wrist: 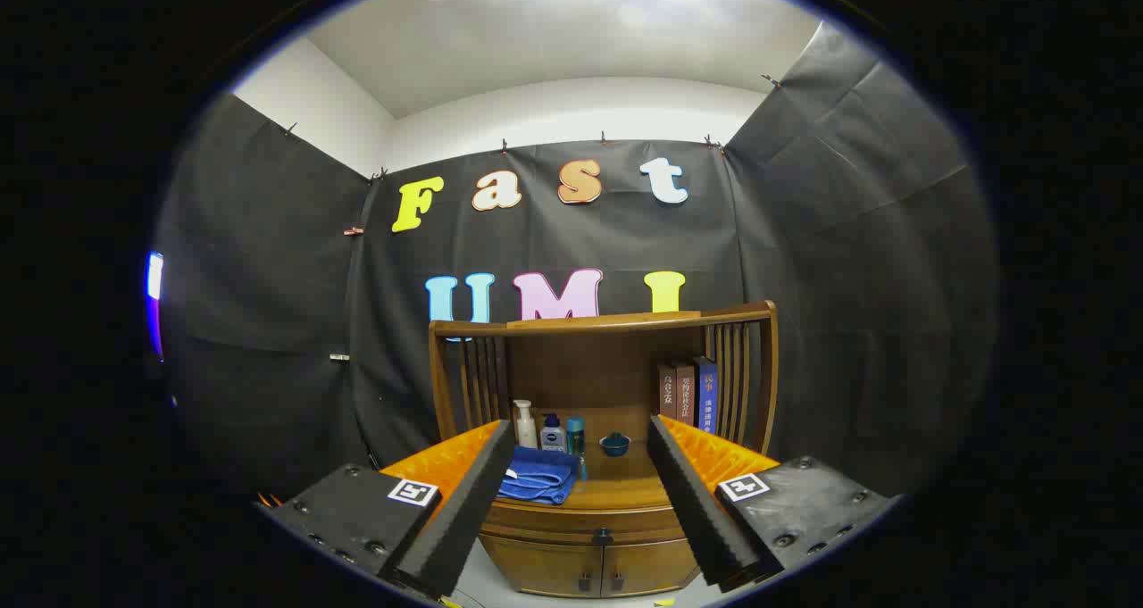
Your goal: Pull open the drawer, take out the items inside it, and place them on the countertop above the cabinet.
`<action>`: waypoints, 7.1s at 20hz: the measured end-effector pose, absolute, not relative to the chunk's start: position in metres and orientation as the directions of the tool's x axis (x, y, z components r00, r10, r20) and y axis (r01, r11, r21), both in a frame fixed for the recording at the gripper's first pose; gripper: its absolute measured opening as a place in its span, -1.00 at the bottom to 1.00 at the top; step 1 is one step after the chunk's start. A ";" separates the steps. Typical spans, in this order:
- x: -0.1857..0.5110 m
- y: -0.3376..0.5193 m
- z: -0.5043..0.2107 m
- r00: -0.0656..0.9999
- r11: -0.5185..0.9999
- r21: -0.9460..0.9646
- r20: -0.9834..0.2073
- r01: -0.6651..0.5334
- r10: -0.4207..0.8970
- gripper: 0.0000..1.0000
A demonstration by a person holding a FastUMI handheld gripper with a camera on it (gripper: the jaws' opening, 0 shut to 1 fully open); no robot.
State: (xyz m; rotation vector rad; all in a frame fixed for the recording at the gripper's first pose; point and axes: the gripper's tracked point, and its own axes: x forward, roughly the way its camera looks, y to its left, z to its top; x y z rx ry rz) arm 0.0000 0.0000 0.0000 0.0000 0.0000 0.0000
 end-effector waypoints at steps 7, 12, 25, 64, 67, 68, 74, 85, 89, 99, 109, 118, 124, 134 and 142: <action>0.001 0.004 -0.006 1.000 1.000 -0.008 -0.024 -0.009 0.009 0.96; 0.002 0.004 -0.005 1.000 1.000 -0.009 -0.023 -0.008 0.008 0.97; 0.007 0.004 -0.024 0.999 0.999 -0.037 -0.045 0.002 -0.003 0.96; 0.153 -0.058 -0.429 0.832 0.996 0.000 -0.550 0.090 -0.075 0.89; 0.159 -0.060 -0.438 0.828 0.996 0.003 -0.555 0.094 -0.076 0.71; 0.159 -0.060 -0.444 0.823 0.996 0.006 -0.564 0.093 -0.073 0.63; 0.160 -0.053 -0.445 0.815 0.998 0.013 -0.578 0.060 -0.041 -0.26; 0.135 -0.050 -0.441 0.777 0.998 -0.042 -0.625 0.052 -0.066 -0.38; 0.106 -0.047 -0.435 0.760 0.997 -0.053 -0.645 0.053 -0.075 -0.38; 0.034 -0.039 -0.422 0.727 0.996 -0.072 -0.681 0.055 -0.090 -0.38; -0.017 -0.032 -0.417 0.694 0.996 -0.068 -0.715 0.057 -0.089 -0.38; -0.042 -0.030 -0.425 0.663 0.997 -0.062 -0.744 0.054 -0.083 -0.36; -0.055 -0.030 -0.403 0.670 0.994 -0.075 -0.734 0.081 -0.110 0.51; 0.009 -0.018 -0.303 0.765 0.997 -0.032 -0.640 0.069 -0.074 1.00; 0.103 -0.029 -0.355 0.611 0.997 -0.047 -0.788 0.068 -0.079 1.00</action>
